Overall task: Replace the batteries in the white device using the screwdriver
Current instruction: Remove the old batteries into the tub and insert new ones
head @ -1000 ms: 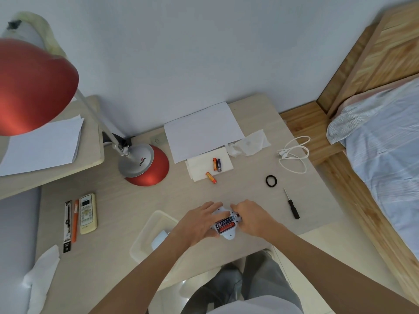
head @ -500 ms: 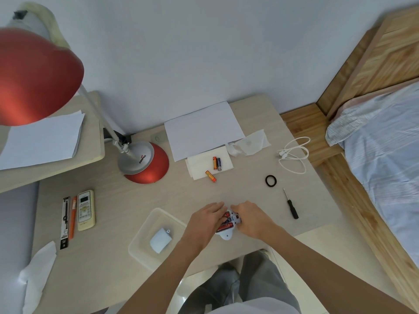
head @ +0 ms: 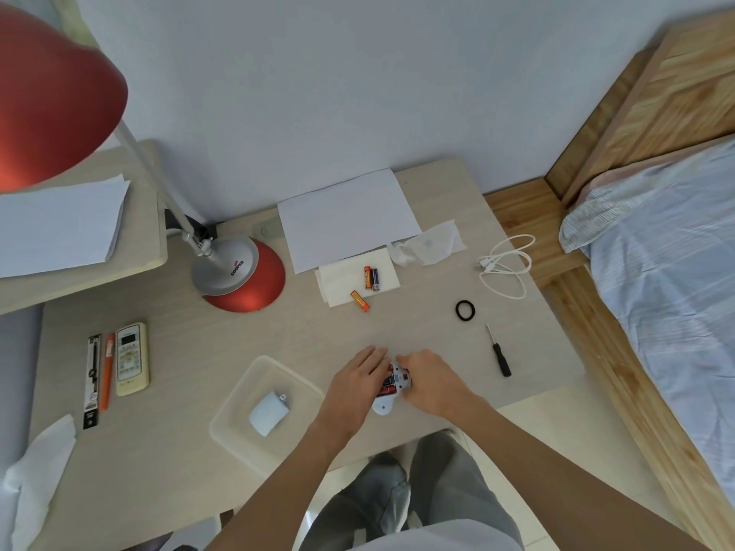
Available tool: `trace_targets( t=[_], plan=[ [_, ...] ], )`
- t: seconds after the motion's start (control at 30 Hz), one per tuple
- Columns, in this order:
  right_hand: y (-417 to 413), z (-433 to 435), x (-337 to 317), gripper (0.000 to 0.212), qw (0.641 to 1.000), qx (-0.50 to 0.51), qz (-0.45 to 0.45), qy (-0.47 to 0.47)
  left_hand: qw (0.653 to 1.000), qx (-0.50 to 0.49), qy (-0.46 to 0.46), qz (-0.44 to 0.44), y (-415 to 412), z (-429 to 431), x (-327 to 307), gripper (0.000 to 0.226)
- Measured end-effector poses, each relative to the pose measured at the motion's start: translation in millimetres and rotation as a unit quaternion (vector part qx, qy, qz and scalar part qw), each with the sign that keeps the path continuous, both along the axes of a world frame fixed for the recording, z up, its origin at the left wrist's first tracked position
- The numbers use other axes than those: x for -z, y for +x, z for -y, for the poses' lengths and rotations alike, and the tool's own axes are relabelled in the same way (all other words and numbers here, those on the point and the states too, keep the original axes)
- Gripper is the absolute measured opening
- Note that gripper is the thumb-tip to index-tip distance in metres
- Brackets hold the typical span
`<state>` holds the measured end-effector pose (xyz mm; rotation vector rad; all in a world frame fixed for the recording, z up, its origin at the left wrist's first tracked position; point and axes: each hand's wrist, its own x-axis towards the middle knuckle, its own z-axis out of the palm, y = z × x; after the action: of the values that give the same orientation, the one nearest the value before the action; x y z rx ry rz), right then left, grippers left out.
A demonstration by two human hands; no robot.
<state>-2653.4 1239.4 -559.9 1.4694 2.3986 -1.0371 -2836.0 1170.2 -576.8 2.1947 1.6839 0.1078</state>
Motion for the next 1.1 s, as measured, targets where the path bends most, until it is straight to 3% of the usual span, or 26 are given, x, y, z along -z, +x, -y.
trace_targets(
  t=[0.53, 0.8, 1.1],
  plan=[
    [4, 0, 0, 0.014, 1.0, 0.006, -0.005, -0.015, 0.986, -0.097, 0.06, 0.122, -2, 1, -41, 0.047],
    [6, -1, -2, 0.009, 1.0, -0.003, -0.016, -0.018, 0.932, -0.283, 0.094, 0.205, -36, 20, -60, 0.022],
    [8, -2, -3, 0.017, 1.0, -0.004, -0.022, -0.016, 0.912, -0.349, 0.087, 0.195, -82, 72, -61, 0.015]
  ],
)
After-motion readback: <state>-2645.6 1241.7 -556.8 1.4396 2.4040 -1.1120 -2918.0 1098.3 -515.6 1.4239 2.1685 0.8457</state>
